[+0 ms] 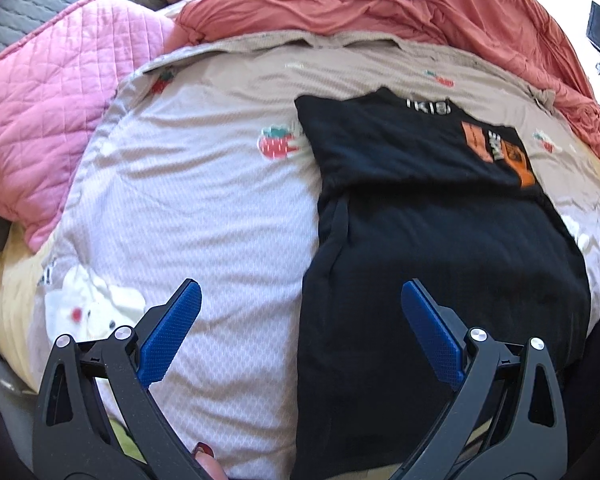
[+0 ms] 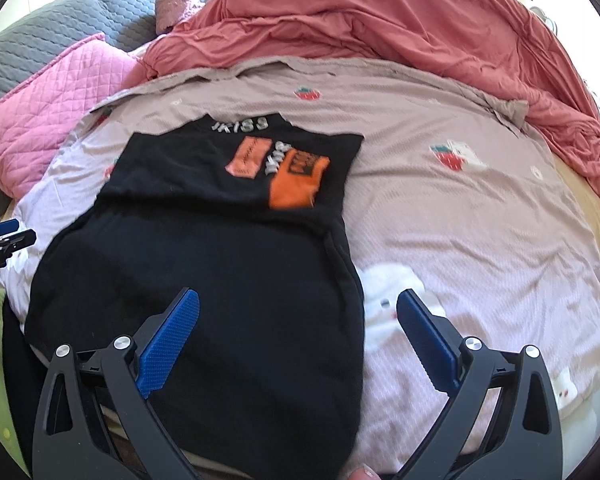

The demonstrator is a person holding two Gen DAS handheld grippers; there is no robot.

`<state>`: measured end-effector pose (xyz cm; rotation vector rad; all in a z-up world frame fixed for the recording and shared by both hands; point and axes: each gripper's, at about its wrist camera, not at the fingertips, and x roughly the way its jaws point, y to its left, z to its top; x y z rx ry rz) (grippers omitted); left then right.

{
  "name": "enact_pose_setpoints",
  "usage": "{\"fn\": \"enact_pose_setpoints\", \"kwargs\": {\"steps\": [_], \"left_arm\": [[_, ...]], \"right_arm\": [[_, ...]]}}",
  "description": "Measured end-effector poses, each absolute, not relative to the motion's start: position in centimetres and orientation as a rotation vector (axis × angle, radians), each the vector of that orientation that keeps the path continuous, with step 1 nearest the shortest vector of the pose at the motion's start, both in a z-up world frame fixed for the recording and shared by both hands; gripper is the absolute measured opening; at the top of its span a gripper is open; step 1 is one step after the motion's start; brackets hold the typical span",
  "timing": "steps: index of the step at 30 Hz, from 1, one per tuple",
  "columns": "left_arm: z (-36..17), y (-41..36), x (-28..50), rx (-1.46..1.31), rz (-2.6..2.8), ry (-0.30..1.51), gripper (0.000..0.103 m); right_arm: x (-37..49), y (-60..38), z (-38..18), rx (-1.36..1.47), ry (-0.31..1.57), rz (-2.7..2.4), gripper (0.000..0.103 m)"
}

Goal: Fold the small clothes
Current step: 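Move both grippers to the sweatshirt hem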

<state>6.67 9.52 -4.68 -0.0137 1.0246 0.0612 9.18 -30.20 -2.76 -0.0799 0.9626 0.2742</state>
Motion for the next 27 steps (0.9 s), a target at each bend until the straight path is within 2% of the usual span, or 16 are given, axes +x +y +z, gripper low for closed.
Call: {"fn": "enact_pose_setpoints", "kwargs": {"steps": [20,27], "left_arm": [[-8.8,11.3,2.6,-0.141,-0.005,1.226,0.094],[-9.1,10.2,1.9,-0.114,-0.044,1.238,0.094]], "right_arm": [[6.6,-30.6,-6.5,-0.151,1.227,0.262,0.099],[5.5,-31.1,-7.3,-0.134,1.292,0.237,0.099]]}}
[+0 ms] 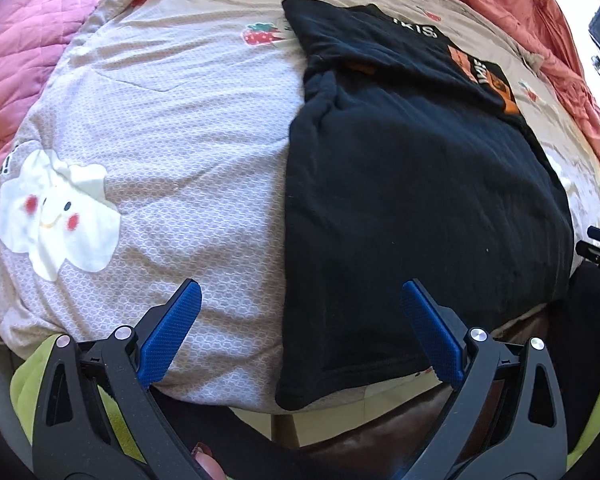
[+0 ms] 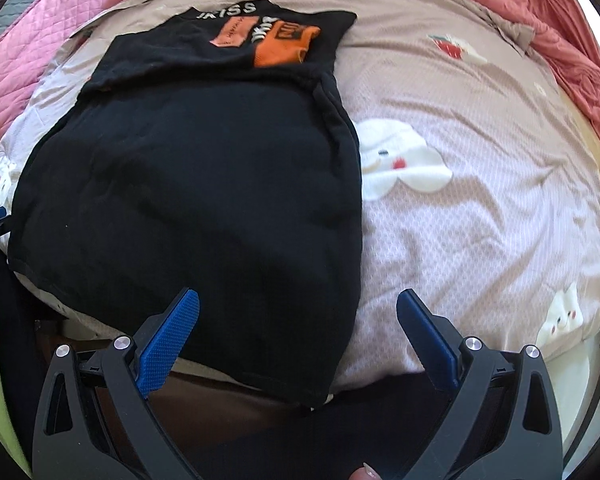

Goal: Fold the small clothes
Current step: 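Move both grippers to the sweatshirt hem, then grasp the hem with both grippers and fold it up toward the collar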

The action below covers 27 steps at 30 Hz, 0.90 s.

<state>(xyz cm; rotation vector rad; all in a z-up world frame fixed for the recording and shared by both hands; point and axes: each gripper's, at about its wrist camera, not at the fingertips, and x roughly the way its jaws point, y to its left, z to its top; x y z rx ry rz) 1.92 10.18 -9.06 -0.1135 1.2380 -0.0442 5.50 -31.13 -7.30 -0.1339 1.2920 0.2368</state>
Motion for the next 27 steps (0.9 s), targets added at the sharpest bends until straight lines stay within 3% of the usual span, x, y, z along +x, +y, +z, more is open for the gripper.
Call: {"fn": "enact_pose_setpoints", "kwargs": {"steps": [12,14,16,17,18,19,20,21,23,24,26,27], "left_arm": [[-11.2,9.2,2.1,-0.093,-0.08,1.336,0.094],[-11.2,9.2,2.1,-0.102,-0.084,1.334,0.094],[-11.2,9.4,2.1,-0.12,-0.089,1.331,0.087],[-11.1,9.4,2.1,-0.126,-0.092,1.326,0.077],[-10.8,9.5,2.0,-0.133,-0.098,1.315,0.06],[-10.6,9.5,1.9,-0.138,-0.104,1.306,0.051],[-10.3,9.5,1.8,-0.151,-0.116,1.292,0.034],[-10.1,9.4,1.8,-0.156,-0.124,1.285,0.028],[-9.7,9.3,1.6,-0.152,-0.132,1.272,0.014],[-9.6,9.3,1.6,-0.153,-0.137,1.27,0.013],[-9.7,9.2,1.4,-0.157,-0.15,1.27,0.013],[-9.9,9.1,1.5,-0.159,-0.159,1.281,0.022]], "right_arm": [[5.3,-31.2,-10.0,-0.105,1.428,0.245,0.097],[5.2,-31.1,-10.5,-0.086,1.45,0.267,0.081],[5.1,-31.1,-10.4,-0.088,1.445,0.266,0.054],[5.1,-31.2,-10.1,-0.08,1.433,0.268,0.046],[5.1,-31.5,-9.5,-0.067,1.411,0.269,0.036],[5.1,-31.8,-9.2,-0.06,1.401,0.268,0.028],[5.1,-32.2,-8.8,-0.047,1.388,0.269,0.024],[5.0,-32.4,-8.6,-0.032,1.38,0.27,0.016],[4.9,-32.8,-8.1,0.008,1.364,0.291,0.015],[4.9,-32.7,-8.0,0.001,1.363,0.292,0.015],[4.9,-32.4,-8.3,-0.005,1.38,0.315,0.019],[5.0,-32.4,-8.7,-0.013,1.397,0.316,0.031]]}}
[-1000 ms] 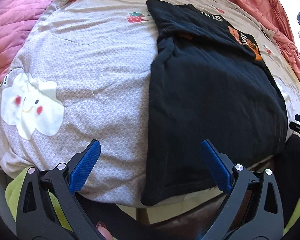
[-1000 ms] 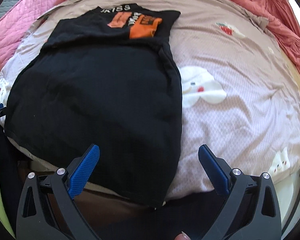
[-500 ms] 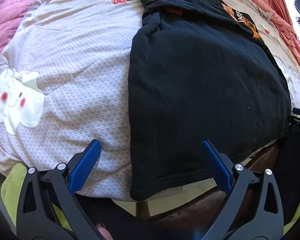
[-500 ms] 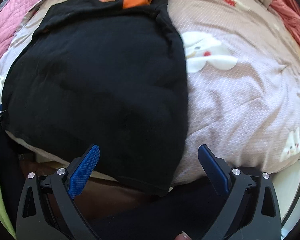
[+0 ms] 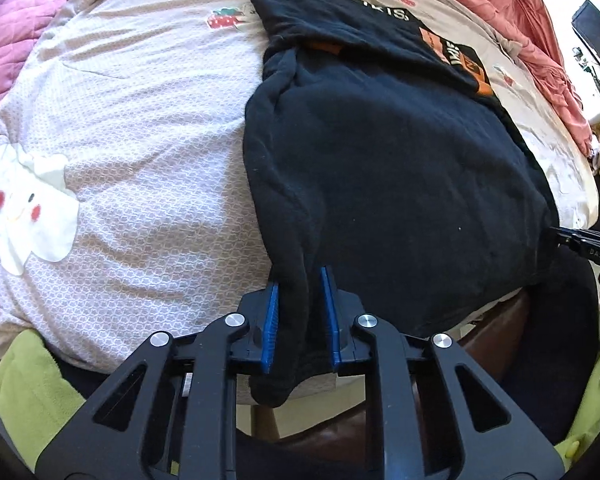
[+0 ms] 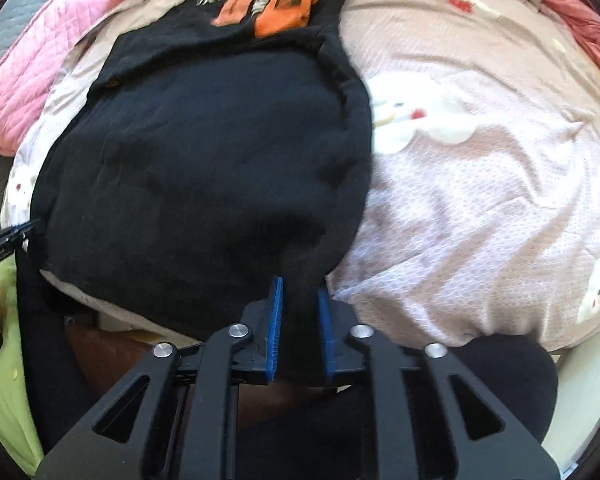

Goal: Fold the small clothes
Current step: 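Grasp the hem with both grippers and fold it up toward the collar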

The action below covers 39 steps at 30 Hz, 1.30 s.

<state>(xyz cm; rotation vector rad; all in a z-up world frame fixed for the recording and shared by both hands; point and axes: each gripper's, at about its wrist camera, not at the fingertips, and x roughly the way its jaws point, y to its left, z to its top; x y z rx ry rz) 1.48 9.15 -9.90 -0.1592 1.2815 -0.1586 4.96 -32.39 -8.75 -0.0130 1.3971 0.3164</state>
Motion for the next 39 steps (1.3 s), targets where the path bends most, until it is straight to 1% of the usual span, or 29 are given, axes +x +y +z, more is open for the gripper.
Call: {"fn": "enact_pose_setpoints", "kwargs": {"steps": [1,2,5,6,7,8,9,10,12,16,19,23,28,33,39], "left_arm": [[-10.2,9.1,1.6,-0.165,-0.164,1.291,0.027],[-10.5,8.9,1.7,-0.17,-0.165,1.3,0.033],[-11.1,8.5,1.9,-0.164,-0.165,1.313,0.033],[-11.1,8.5,2.0,-0.166,-0.166,1.314,0.025],[-11.3,8.7,2.1,-0.173,-0.162,1.315,0.018],[-11.3,8.9,2.1,-0.185,-0.156,1.314,0.011],[-11.2,9.1,2.1,-0.199,-0.158,1.307,0.007],[-10.8,9.4,2.0,-0.215,-0.164,1.293,0.004],[-9.5,9.6,1.8,-0.23,-0.18,1.245,0.004],[-6.8,9.9,1.9,-0.251,-0.224,1.16,0.004],[-5.1,10.8,3.0,-0.317,-0.248,1.109,0.003],[-3.2,12.6,6.0,-0.393,-0.228,1.043,0.003],[-2.1,13.6,10.2,-0.45,-0.203,0.985,0.003],[-2.9,14.8,14.7,-0.513,-0.161,0.952,0.003],[-6.3,14.8,18.8,-0.501,-0.091,1.005,0.004]], "right_arm": [[5.4,-32.6,-9.6,-0.021,1.42,0.313,0.042],[5.4,-32.5,-10.0,-0.027,1.437,0.313,0.044],[5.4,-32.6,-10.9,-0.032,1.472,0.314,0.046],[5.5,-32.7,-11.0,-0.024,1.468,0.317,0.041],[5.6,-33.0,-11.0,-0.011,1.465,0.321,0.032],[5.7,-33.2,-10.9,0.001,1.461,0.326,0.028],[5.7,-33.6,-10.6,0.007,1.451,0.34,0.02],[5.7,-34.1,-10.1,0.013,1.443,0.35,0.015],[5.6,-34.6,-9.2,0.043,1.421,0.377,0.012],[5.9,-35.7,-6.4,0.141,1.327,0.453,0.011],[6.6,-35.9,-4.5,0.19,1.247,0.486,0.011],[8.9,-36.4,-2.7,0.233,1.144,0.49,0.011],[12.3,-36.5,-1.1,0.253,1.038,0.438,0.011],[17.3,-34.6,-1.8,0.231,0.977,0.385,0.011],[21.7,-33.2,-5.7,0.193,0.994,0.307,0.011]]}}
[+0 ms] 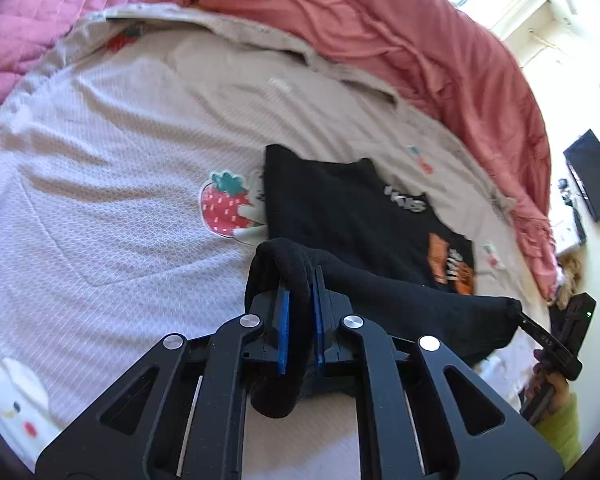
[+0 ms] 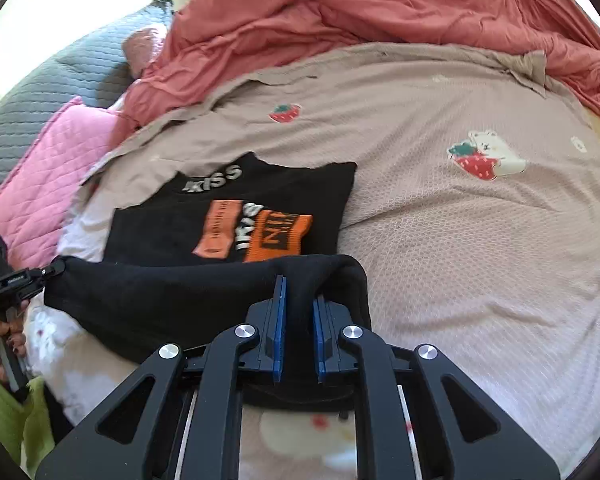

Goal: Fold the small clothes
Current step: 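Grasp the hem with both grippers and fold it up toward the collar, then open both grippers and lay the folded hem on the body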

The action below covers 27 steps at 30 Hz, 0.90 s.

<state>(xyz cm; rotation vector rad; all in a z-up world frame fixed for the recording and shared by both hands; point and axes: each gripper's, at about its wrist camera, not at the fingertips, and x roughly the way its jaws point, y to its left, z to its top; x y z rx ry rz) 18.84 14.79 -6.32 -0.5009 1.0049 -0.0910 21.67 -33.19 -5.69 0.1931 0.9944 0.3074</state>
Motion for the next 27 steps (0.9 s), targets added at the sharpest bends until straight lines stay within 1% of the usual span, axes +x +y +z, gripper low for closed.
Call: {"fn": "enact_pose_setpoints", "kwargs": {"steps": [3,4,5,6,7,8,9,10,13,14,15,18,23,26,27], "left_arm": [[-8.2,14.9,19.7,-0.484,-0.058,1.039,0.006],[-8.7,15.0,19.8,-0.482,-0.052,1.045,0.007],[-9.1,15.2,19.8,-0.487,-0.043,1.048,0.014],[-9.3,15.4,19.7,-0.494,-0.035,1.05,0.022],[-9.2,15.8,19.4,-0.5,-0.019,1.042,0.027],[-9.0,16.1,19.1,-0.503,-0.011,1.029,0.035],[-8.6,16.3,18.7,-0.502,-0.008,1.012,0.037],[-8.1,16.4,18.2,-0.495,-0.004,0.992,0.038],[-6.1,16.0,15.7,-0.389,0.04,0.927,0.041],[-5.6,15.6,15.1,-0.35,0.039,0.914,0.042],[-5.2,15.0,14.5,-0.302,0.039,0.902,0.044],[-4.7,12.5,12.4,-0.138,0.031,0.886,0.049],[-5.8,7.2,11.4,0.161,-0.042,0.908,0.049],[-6.3,4.7,11.8,0.281,-0.07,0.893,0.056],[-6.6,4.3,12.1,0.304,-0.073,0.897,0.056]], "right_arm": [[22.6,-33.1,-7.8,0.197,1.022,0.255,0.012],[22.8,-33.1,-8.3,0.202,1.026,0.253,0.014],[22.8,-33.1,-8.7,0.2,1.027,0.245,0.016],[22.8,-33.2,-8.9,0.198,1.022,0.232,0.024],[22.6,-33.4,-8.8,0.206,1.018,0.226,0.039],[22.5,-33.8,-8.7,0.223,1.01,0.224,0.045],[22.1,-34.3,-8.3,0.234,0.993,0.206,0.055],[21.6,-35.0,-7.8,0.232,0.968,0.179,0.057],[20.1,-35.9,-6.4,0.18,0.915,0.159,0.057],[19.3,-35.7,-5.8,0.127,0.888,0.165,0.059],[18.8,-35.4,-5.5,0.084,0.876,0.175,0.064],[16.9,-33.2,-4.7,-0.1,0.827,0.244,0.067],[14.5,-27.8,-6.5,-0.42,0.8,0.368,0.071],[14.3,-25.6,-8.5,-0.543,0.827,0.372,0.071],[14.3,-25.1,-9.0,-0.573,0.835,0.367,0.071]]}}
